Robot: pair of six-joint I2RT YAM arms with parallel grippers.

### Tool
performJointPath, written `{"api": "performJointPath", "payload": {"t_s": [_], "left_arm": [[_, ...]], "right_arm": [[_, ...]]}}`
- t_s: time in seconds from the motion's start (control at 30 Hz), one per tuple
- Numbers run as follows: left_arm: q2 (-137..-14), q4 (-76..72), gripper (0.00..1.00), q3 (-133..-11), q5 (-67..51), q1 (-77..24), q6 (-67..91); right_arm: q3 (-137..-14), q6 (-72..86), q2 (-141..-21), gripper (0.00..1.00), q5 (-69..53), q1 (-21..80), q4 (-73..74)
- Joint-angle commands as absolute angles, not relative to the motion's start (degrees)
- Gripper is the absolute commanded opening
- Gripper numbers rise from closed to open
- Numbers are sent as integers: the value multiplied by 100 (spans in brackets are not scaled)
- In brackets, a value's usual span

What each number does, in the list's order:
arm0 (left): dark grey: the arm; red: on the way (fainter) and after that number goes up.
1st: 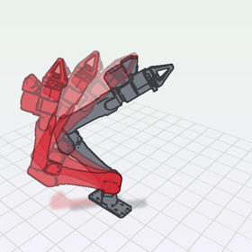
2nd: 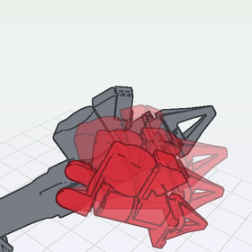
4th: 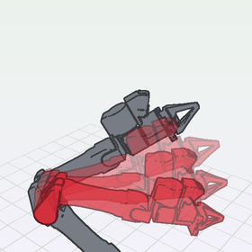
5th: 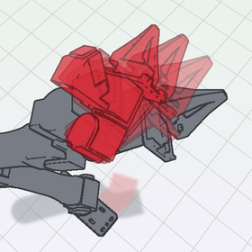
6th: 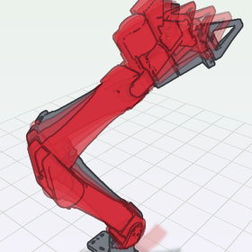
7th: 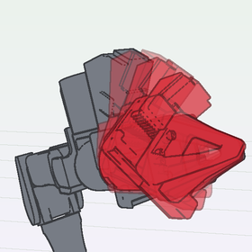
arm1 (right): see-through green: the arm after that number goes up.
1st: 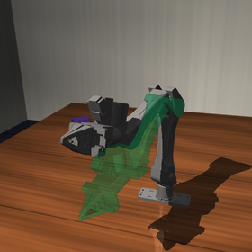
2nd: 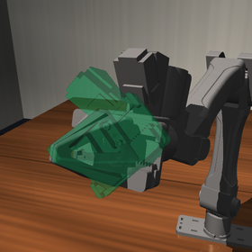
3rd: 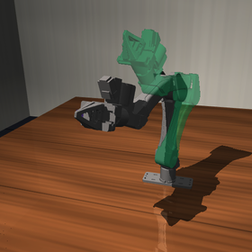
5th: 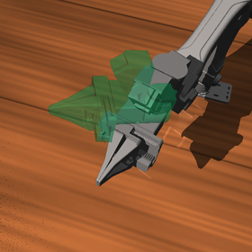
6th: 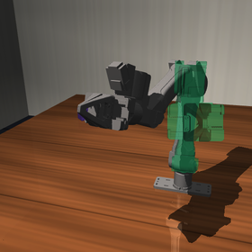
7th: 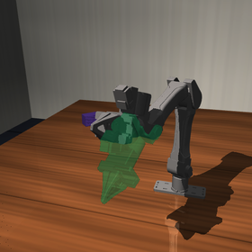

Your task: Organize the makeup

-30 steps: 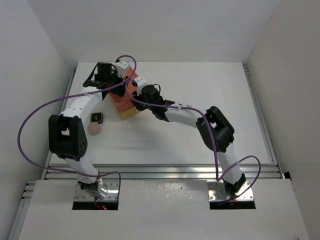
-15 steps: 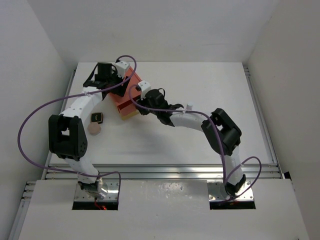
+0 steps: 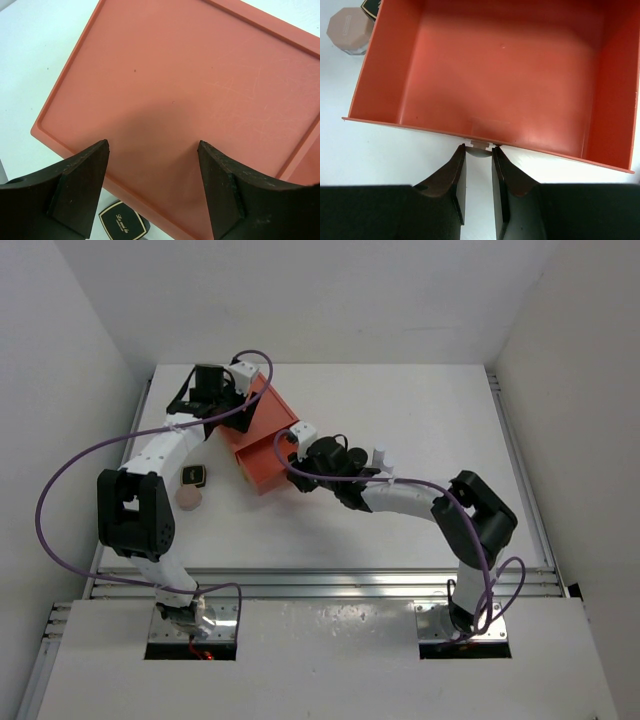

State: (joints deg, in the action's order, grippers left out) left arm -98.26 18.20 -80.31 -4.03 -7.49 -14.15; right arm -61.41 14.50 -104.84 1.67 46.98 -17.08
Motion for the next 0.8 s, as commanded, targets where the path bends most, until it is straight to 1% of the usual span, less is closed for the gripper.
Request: {"api": "performJointPath", "payload": {"t_s": [0.0, 0.03, 0.1, 0.13, 0.17, 0.23, 0.27, 0.3, 0.33, 0.37, 0.43, 0.6, 0.63, 0.7, 0.77], "left_arm": [[-9896, 1854, 77, -8060, -194, -782, -1468], [-9896, 1854, 79, -8060, -193, -782, -1468], [-9896, 1854, 80, -8060, -193, -782, -1468], [-9896, 1854, 82, -8060, -193, -782, -1468], [-9896, 1854, 84, -8120, -193, -782, -1468], [-9896, 1942, 90, -8252, -193, -782, -1686], [-9896, 2003, 93, -8453, -193, -782, -1748], [-9844, 2152, 95, -8568, -193, -782, -1827], [-9844, 2232, 100, -8682, -246, -782, -1880], [-9844, 2293, 100, -8788, -246, -782, -1881], [-9844, 2503, 100, -9096, -246, -782, -1934], [-9791, 3022, 100, -9877, -580, -782, -1934], [-9713, 3241, 100, -10262, -580, -782, -1934], [-9563, 3401, 100, -10607, -580, -782, -1934], [-9091, 3401, 100, -10556, -327, -721, -1794]], "right_arm": [[-6047, 1380, -10240, 4, 26, 4737, -1688], [-6003, 1328, -10213, 22, -130, 4746, -1670], [-6012, 1257, -10169, 33, -202, 4755, -1653], [-6020, 1239, -10169, 40, -211, 4737, -1591], [-6081, 1152, -10073, 50, -211, 4746, -1504], [-6152, 1064, -9985, 61, -237, 4755, -1302], [-6196, 1003, -9802, 71, -237, 4729, -1135], [-6240, 924, -9748, 74, -281, 4746, -942], [-6258, 888, -9686, 77, -290, 4746, -836], [-6293, 862, -9555, 81, -290, 4737, -635], [-6319, 730, -9300, 82, -281, 4720, -318], [-6460, 484, -8825, 91, -237, 4685, 709], [-6477, 466, -8642, 92, -246, 4641, 799], [-6530, 431, -8430, 93, -334, 4501, 1246], [-6548, 457, -8350, 93, -360, 4377, 1563]]}}
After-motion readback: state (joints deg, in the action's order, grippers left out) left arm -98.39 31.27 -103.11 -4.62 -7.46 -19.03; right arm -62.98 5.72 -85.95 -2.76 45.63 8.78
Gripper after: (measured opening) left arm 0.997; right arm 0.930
